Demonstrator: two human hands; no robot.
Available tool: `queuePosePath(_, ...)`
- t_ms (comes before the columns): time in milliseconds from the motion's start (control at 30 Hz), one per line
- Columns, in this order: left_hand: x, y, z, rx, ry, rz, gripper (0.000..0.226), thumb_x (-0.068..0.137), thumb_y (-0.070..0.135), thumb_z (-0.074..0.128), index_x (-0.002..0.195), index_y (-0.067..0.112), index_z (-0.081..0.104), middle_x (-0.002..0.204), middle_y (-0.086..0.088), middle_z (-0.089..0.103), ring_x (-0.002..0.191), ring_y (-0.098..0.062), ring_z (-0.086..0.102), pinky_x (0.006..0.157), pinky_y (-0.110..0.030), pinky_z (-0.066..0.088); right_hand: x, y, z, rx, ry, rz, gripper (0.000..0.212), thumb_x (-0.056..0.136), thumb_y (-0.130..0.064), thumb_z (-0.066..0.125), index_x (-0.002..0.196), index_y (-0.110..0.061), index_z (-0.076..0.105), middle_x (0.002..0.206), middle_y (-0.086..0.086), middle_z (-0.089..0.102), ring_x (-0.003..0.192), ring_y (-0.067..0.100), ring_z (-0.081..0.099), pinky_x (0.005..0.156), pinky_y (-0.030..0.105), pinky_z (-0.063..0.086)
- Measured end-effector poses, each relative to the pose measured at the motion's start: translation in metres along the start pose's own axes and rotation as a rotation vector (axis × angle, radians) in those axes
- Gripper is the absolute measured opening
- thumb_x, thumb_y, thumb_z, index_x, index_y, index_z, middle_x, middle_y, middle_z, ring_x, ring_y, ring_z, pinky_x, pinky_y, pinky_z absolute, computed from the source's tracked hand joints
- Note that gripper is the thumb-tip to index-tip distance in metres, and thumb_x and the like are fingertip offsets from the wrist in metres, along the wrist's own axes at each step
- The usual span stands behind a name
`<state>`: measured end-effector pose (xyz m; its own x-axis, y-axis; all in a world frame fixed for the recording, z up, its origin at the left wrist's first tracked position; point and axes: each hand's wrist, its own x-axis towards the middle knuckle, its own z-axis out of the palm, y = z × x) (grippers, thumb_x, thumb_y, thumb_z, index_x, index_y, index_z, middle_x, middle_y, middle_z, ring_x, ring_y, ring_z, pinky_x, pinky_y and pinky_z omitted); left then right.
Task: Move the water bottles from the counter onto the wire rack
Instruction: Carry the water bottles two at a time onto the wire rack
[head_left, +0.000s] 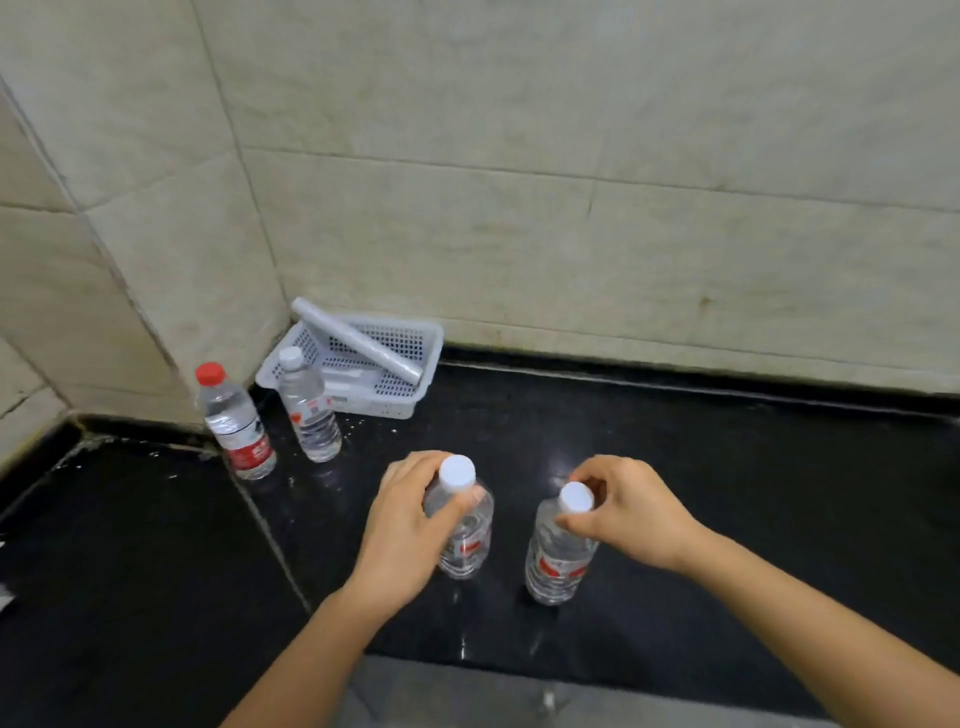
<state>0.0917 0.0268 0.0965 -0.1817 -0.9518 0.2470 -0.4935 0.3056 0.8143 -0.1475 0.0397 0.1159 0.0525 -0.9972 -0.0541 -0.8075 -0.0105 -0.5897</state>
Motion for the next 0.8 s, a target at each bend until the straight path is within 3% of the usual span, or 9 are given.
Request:
queuePosePath(167,-0.012,0.096,0.115,-0.044,-0.105,0.171,0.018,0.086,0.03,0.063,0.103,0.025,0.059,0.101,0.018,0.056,0.1,-0.009,0.049,0.081,-0.006,0.034,-0.087,0.078,-0.089,0.09,0.224,0.096,0.014,0.068,-0.026,0.076,0.079,-0.024,0.067,0.079,-0.009,0.066,0.072,0.008,0.062,0.063,0.028,0.051)
queuePosePath(367,-0.026,0.203,0.228,-0.136,-0.244,0.26,0.017,0.086,0.03,0.064,0.103,0.025,0.061,0.101,0.013,0.058,0.099,-0.015,0.051,0.083,-0.026,0.042,-0.178,0.158,-0.182,0.06,0.376,0.185,0.016,0.069,-0.028,0.075,0.082,-0.02,0.068,0.078,-0.005,0.068,0.073,0.01,0.063,0.064,0.031,0.053)
queuePosePath(567,-0.029,0.316,0.322,-0.261,-0.476,0.356,0.037,0.071,0.057,0.057,0.095,0.03,0.063,0.098,0.01,0.063,0.098,-0.012,0.058,0.089,-0.04,0.05,-0.267,0.23,-0.275,-0.01,0.517,0.31,0.017,0.071,-0.03,0.074,0.081,-0.017,0.07,0.078,-0.006,0.067,0.073,0.01,0.062,0.063,0.029,0.048)
queuePosePath(733,-0.026,0.403,0.4,-0.269,-0.603,0.528,0.021,0.078,0.044,0.067,0.088,0.026,0.066,0.092,0.005,0.066,0.089,-0.005,0.058,0.082,-0.033,0.05,-0.33,0.292,-0.351,-0.03,0.627,0.396,0.015,0.068,-0.033,0.075,0.073,-0.02,0.07,0.071,-0.003,0.069,0.066,0.007,0.06,0.059,0.032,0.048)
queuePosePath(800,-0.021,0.437,0.432,-0.269,-0.626,0.624,0.024,0.075,0.048,0.066,0.08,0.025,0.067,0.084,0.003,0.066,0.084,-0.009,0.057,0.076,-0.031,0.048,-0.349,0.312,-0.381,-0.056,0.655,0.389,0.013,0.068,-0.03,0.075,0.072,-0.018,0.07,0.067,-0.002,0.068,0.06,0.004,0.056,0.056,0.031,0.044)
